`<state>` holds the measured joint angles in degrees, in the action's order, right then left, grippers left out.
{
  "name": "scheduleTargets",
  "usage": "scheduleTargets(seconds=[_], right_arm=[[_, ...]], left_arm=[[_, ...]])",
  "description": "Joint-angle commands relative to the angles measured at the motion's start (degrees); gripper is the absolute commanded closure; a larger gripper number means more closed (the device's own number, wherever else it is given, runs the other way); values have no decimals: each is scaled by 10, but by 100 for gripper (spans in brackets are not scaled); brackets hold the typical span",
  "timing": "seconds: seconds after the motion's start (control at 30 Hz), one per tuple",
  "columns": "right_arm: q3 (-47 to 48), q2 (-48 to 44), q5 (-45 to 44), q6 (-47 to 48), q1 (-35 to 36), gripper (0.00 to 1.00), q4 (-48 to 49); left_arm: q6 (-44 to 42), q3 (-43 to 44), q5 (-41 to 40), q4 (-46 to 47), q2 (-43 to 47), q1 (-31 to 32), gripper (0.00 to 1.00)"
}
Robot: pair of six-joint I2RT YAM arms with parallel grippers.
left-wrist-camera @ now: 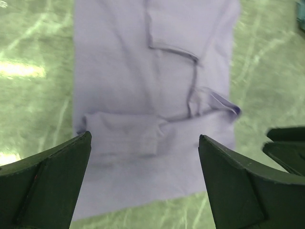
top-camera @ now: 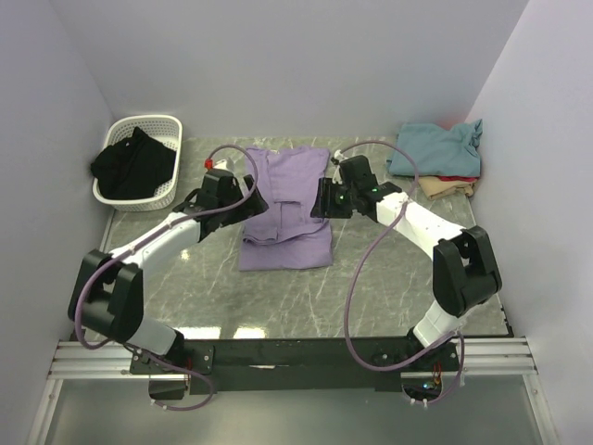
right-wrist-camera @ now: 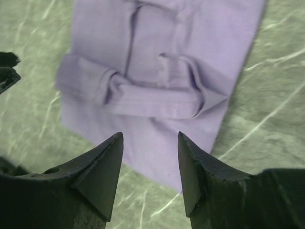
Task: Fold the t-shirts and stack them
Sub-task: Fold the tshirt
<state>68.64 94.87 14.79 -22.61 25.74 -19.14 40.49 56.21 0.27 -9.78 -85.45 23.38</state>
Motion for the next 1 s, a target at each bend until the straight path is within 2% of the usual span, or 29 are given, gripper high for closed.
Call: scheduleTargets(seconds=[0.0,0.37,0.67,0.97], right_arm=[[-3,-25,62,7,4,43,-27],[-32,-5,60,-11,44,43,-15],[-14,33,57,-13,48,43,-18],[20,81,38,-7,45,43,-9]], left_arm=[[-9,-27,63,-22,43,4,1],[0,-75,72,-24,35,36,1],[-8,-47,94,-11,-39,44,0],[-15,8,76,-1,-103,42,1]])
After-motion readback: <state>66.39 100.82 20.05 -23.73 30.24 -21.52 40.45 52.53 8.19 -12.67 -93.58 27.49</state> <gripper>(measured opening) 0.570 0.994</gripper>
